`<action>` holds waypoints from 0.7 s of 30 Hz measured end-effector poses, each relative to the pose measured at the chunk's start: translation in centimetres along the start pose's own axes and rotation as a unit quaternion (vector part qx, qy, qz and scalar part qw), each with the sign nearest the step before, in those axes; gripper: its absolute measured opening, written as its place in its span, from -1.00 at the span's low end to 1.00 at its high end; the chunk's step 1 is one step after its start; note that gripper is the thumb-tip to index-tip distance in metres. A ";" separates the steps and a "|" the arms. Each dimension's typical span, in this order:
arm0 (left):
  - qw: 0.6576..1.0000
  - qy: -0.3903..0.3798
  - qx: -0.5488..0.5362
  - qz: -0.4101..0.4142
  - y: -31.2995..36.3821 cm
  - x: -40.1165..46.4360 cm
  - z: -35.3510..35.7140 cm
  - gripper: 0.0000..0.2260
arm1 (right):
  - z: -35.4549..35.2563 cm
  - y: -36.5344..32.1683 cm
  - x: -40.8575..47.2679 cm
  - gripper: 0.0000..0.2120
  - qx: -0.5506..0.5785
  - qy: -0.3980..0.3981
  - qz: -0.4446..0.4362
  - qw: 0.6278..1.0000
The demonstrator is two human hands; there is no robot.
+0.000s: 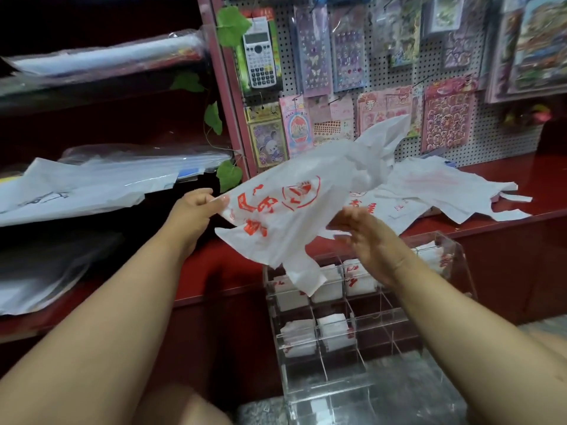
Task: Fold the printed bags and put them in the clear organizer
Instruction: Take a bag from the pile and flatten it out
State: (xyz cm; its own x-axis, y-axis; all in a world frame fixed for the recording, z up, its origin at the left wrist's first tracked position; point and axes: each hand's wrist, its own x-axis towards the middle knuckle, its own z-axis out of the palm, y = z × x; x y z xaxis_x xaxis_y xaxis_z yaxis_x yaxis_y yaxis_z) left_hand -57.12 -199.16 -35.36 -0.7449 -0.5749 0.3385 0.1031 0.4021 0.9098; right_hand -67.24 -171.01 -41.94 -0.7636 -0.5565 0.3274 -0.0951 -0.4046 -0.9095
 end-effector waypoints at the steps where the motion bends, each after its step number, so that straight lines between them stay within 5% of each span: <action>1: 1.000 0.005 -0.006 -0.002 -0.4 -0.1 0.5 -0.76 | 0.5 0.6 -0.3 -0.08 -0.021 -0.027 -0.006 0.999; 4: 1.000 -0.008 -0.015 -0.022 -1.3 -0.7 2.1 -0.78 | 1.2 1.0 -0.7 -0.17 -0.046 -0.062 0.005 0.997; 9: 0.999 -0.012 -0.004 -0.050 -3.5 -1.2 2.9 -0.70 | 0.5 2.0 -1.2 -0.70 -0.060 -0.054 0.048 0.996; 14: 0.996 -0.012 0.037 -0.082 -5.0 -1.5 3.1 -0.73 | -0.5 3.3 -1.5 -0.55 0.094 0.004 0.098 0.991; 17: 0.994 0.002 0.030 -0.103 -5.9 -1.6 2.2 -0.72 | -1.4 3.8 -1.2 -0.80 0.153 0.071 0.102 0.980; 21: 0.986 0.022 -0.064 -0.155 -5.5 -1.9 1.9 -0.70 | -1.2 4.0 -0.4 -0.82 0.182 0.096 0.109 0.972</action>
State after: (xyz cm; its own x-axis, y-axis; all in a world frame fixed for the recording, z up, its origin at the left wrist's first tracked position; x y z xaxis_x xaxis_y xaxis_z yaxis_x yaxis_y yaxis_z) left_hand -57.55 -198.89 -41.49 -0.7252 -0.6869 0.0462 -0.0406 0.1096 0.9932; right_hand -68.11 -171.51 -46.06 -0.8490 -0.5260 0.0507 0.2885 -0.5417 -0.7895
